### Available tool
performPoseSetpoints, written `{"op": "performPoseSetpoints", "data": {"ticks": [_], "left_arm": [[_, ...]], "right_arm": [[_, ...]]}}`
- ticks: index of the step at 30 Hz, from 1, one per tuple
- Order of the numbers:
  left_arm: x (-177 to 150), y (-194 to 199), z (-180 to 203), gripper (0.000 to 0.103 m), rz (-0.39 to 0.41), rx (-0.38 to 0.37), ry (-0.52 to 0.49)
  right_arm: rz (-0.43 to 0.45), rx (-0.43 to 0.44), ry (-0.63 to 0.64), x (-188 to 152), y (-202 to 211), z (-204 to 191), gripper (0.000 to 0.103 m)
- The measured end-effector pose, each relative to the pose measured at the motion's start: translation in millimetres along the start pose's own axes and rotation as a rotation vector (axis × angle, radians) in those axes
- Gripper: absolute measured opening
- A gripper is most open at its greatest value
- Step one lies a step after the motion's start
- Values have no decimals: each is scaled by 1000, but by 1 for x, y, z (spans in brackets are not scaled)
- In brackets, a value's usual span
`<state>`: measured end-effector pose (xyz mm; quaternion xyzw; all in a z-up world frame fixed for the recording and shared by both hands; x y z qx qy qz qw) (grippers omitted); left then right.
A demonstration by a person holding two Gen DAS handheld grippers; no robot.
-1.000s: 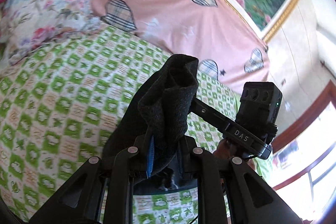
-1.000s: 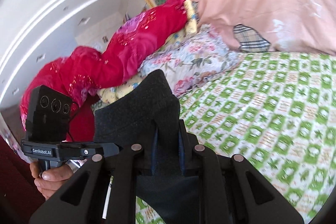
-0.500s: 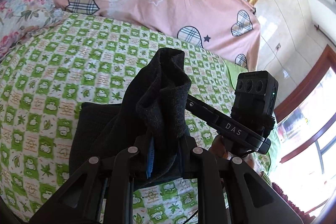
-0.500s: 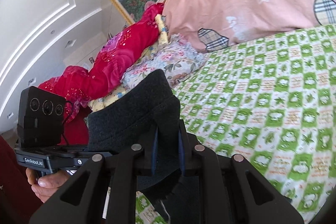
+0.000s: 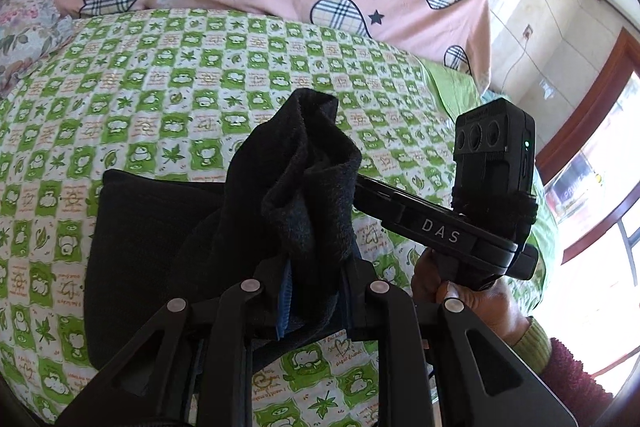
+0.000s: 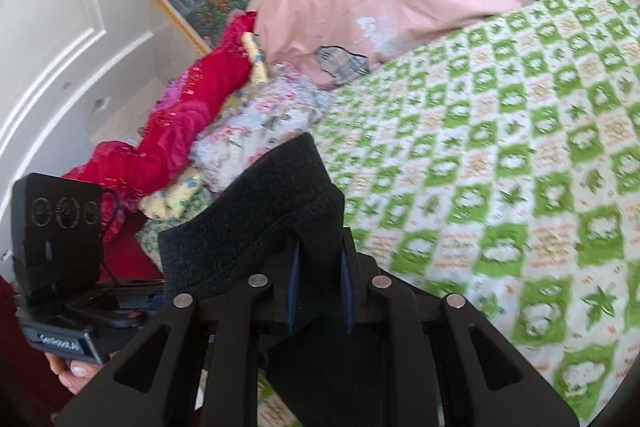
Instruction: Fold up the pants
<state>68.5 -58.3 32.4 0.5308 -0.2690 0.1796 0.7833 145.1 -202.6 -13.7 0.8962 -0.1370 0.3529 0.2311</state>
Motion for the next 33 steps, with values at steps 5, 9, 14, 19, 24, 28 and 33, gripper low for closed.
{"op": "performPoseSetpoints", "data": {"ticks": [5,9,14,19,24,28,33], "left_arm": [[-9,-18,9,27,-24,-14,-51],[-17,-24,15,37,-43,-51,-85],[-22,-21,21,50,-56,-107,-112],[-24,-11,19,55,-52,-122,-116],[-25,7,5,58,-35,-122,-91],[-23,19,-14,60,-18,-100,-42],[-22,32,-41,60,-4,-60,16]], "right_arm": [[-2,-98,-40,-11,16,13,26],[36,-187,-81,-20,40,20,36],[98,-261,-136,-32,65,21,46],[122,-352,-152,-41,75,11,53],[151,-431,-158,-43,83,3,65],[175,-461,-172,-43,89,-3,66],[193,-460,-189,-48,92,-12,66]]}}
Point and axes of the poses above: each gripper's, at about its wrist camera, not at the fingertips, and y roughly against the way its jaws point, z to its right, x to its top, the point moved 3 cm from there along -y, roughly the way its jaws point, and after that the axes turned 4 degrees about x, right-handed, at the moved point
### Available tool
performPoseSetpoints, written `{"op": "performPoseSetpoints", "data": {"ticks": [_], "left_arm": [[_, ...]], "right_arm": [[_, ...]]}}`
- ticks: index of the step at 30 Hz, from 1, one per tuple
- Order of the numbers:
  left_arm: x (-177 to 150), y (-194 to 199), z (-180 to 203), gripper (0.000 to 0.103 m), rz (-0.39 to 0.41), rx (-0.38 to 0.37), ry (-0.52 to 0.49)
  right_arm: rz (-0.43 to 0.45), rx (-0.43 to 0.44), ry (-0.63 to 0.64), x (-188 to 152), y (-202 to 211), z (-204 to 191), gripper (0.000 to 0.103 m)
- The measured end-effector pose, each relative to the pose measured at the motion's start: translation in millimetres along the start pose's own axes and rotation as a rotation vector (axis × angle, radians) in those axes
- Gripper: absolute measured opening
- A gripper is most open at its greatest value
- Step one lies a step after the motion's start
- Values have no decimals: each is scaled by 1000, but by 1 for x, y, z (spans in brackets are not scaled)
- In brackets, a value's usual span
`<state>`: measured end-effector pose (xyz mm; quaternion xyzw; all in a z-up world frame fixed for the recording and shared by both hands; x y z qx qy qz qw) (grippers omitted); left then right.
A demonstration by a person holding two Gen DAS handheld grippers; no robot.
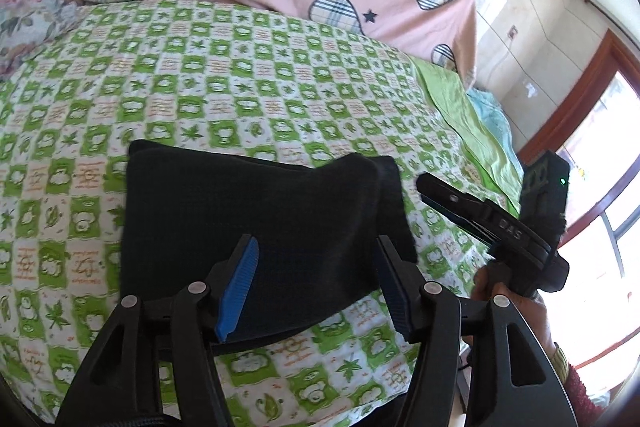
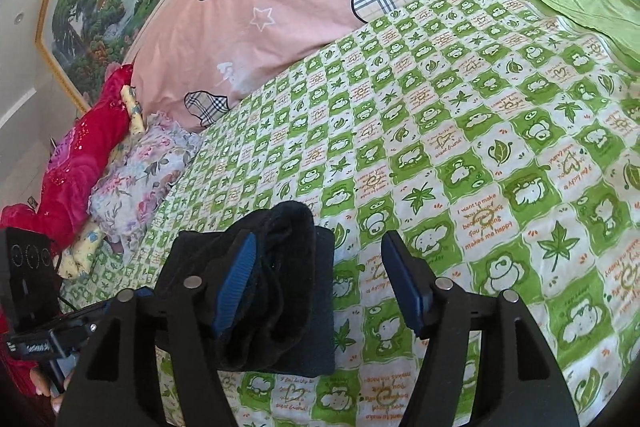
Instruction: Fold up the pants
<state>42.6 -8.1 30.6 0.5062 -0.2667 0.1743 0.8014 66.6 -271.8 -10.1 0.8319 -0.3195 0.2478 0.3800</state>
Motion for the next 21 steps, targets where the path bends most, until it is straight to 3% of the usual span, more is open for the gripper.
{"op": "performPoseSetpoints", "data": {"ticks": [8,14,21], "left_arm": [[6,13,-36,63,22,55,82],[9,15,-55,64,21,95,119],[19,9,-76,68,10,123,155]], "right_arm": [[0,-9,30,-7,1,-27,70],[-27,-91,92,-13,-6,-48,78],[-55,-143,131,-20,-18,-64,79]]}}
Point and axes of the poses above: each gripper's, at about its wrist camera, not at the fingertips, and y roughly against the way its jaws point, z to its right, x to its top, the point moved 3 cm from there along -y, roughly the way its jaws point, and after that the axes turned 4 degrees about x, right-handed, at the moved point
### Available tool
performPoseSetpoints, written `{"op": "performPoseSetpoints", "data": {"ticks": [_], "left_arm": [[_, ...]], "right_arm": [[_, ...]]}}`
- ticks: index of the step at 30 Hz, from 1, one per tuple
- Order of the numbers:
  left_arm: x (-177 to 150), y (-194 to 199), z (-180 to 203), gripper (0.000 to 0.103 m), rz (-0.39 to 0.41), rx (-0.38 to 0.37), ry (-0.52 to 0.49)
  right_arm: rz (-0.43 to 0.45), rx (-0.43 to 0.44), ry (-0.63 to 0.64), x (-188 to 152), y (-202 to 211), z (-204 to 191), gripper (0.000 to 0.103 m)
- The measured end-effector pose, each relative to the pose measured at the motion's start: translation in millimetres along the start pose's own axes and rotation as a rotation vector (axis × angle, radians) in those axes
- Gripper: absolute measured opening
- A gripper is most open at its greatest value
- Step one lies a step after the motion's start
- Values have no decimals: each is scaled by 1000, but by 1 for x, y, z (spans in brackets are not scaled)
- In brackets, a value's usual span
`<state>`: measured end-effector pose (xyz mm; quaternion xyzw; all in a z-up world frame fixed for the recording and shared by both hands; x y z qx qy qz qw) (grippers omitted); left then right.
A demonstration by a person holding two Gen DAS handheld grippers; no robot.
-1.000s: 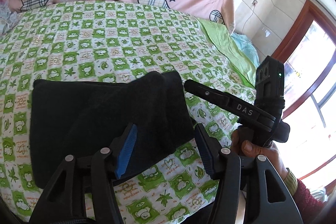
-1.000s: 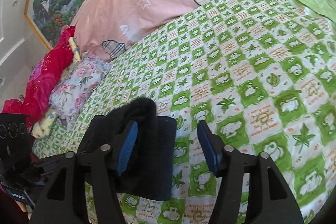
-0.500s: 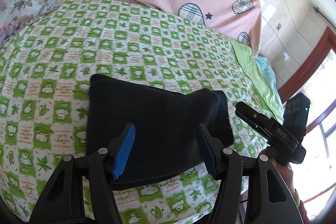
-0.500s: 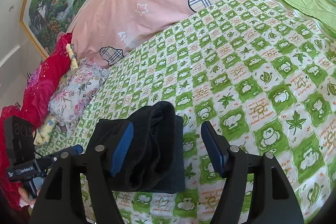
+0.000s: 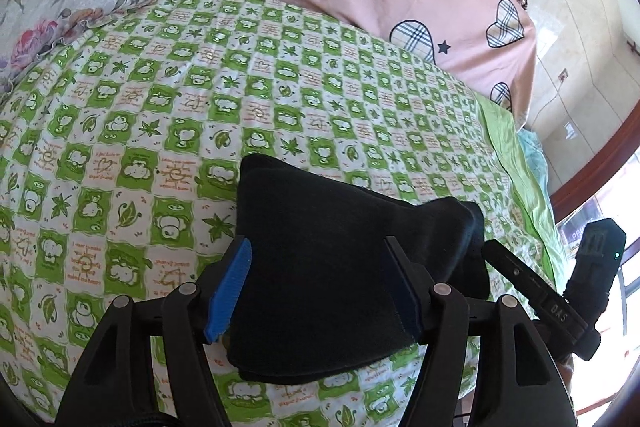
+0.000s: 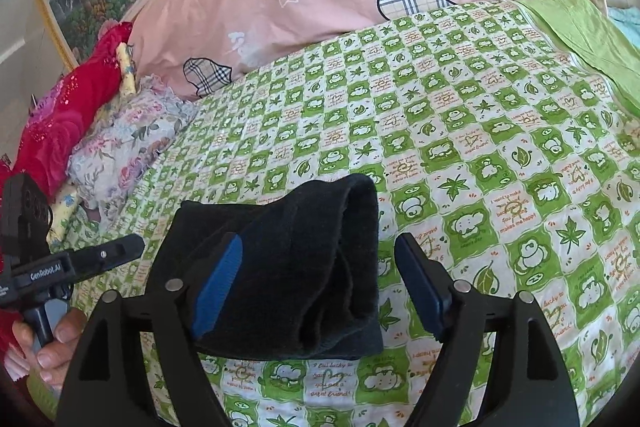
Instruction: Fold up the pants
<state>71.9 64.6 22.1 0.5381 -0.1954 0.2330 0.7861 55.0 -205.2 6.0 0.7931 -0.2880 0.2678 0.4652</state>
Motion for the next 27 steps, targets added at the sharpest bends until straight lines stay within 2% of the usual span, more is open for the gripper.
{"op": "performPoseSetpoints", "data": {"ticks": [6,13,19,24,27], "left_arm": [[10,-15,-9,70,-17,24,7],[12,-31,-16,70,-42,49,25],[14,-43,-23,70,-42,122,29],[15,-54,-30,71,-59,152,48],[16,-60,-31,71,-68,175,55]], "right_arm": [[0,-9,33,2,-7,-10,85],[-5,-35,30,6,-18,-11,85],[-27,-56,40,1,-27,-7,85],[-46,-127,56,-4,-32,5,85],[-51,-140,49,-7,-35,13,85]]}}
Point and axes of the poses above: each gripper's, at about its wrist camera, not at the fingertips, and y roughly against the way its jaws point, z to its right, x to its top, the point moved 3 cm from there along -y, roughly the way its jaws point, and after that the axes turned 4 degrees about x, right-handed, at the moved point
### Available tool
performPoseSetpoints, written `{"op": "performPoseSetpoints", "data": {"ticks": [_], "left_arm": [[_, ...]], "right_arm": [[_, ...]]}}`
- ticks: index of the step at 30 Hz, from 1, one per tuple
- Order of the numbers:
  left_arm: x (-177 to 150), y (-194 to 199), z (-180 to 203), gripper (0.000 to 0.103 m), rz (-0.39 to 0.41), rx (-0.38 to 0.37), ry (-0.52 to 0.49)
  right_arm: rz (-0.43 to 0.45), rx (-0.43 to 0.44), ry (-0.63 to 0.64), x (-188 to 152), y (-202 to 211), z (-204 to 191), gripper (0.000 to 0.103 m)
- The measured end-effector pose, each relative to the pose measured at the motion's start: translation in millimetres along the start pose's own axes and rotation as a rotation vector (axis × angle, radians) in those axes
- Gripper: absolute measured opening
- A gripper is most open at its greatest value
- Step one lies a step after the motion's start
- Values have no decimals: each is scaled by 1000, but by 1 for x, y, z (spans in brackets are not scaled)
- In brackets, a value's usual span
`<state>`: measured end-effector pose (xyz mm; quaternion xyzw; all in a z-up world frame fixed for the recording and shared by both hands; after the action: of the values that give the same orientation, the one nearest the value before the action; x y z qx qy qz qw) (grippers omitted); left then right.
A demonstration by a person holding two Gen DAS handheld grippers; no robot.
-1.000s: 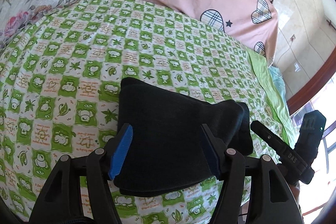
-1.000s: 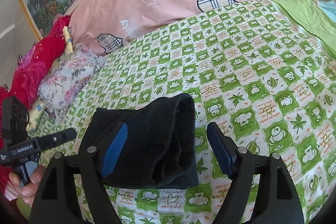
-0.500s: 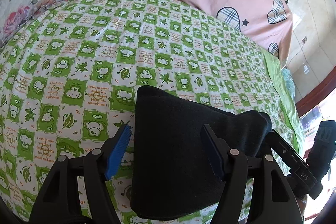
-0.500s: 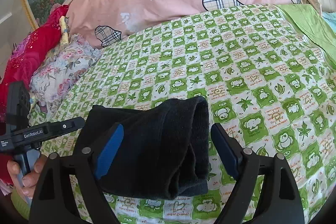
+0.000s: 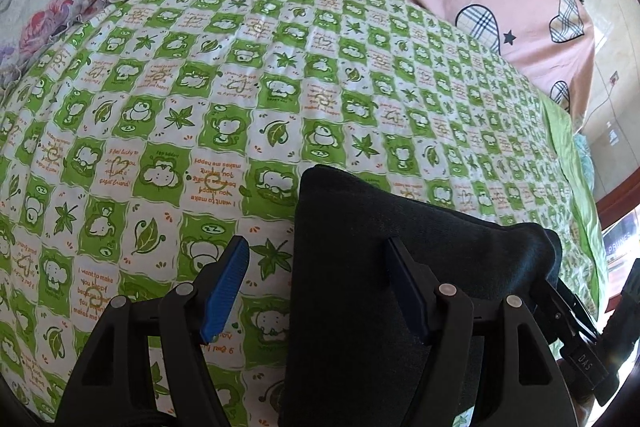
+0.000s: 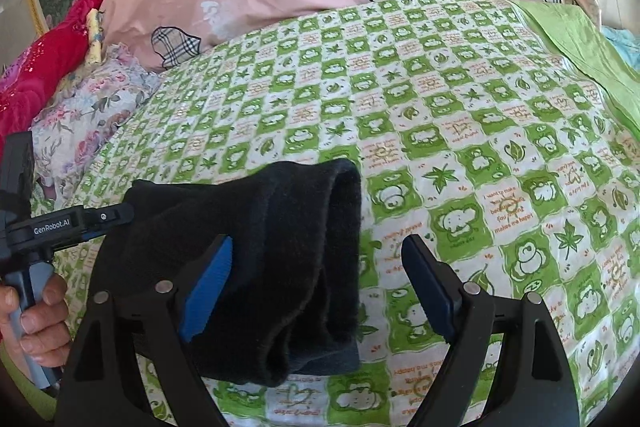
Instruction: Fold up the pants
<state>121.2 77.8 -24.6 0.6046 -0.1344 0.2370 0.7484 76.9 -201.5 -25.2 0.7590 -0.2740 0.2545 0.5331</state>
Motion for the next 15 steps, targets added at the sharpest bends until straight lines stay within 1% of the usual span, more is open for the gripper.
{"op": "performPoseSetpoints", "data": {"ticks": [3,9,13,15], "left_arm": [[2,-3,-2,70,0,26,0],[4,-13,-5,70,-6,49,-14],[3,-12,-4,70,-6,44,-19],[2,-8,-5,71,-6,34,-19]], "right_arm": [[-3,-11,-5,-3,-5,6,85],[-15,0,-30,-7,-17,15,85],[-18,27,-59,-9,-19,19,85],[-11,64,-88,-10,-15,21,85]]}}
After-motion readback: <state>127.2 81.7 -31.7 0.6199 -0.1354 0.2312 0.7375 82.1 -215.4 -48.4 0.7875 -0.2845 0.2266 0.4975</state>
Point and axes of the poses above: each gripper's, at about its wrist camera, not at the fingertips, and y roughly against the way its jaws point, z to its right, x to its top, the point moved 3 cm from there along -y, roughly the way its jaws point, and after that the axes turned 4 degrees about x, right-handed, at the moved point
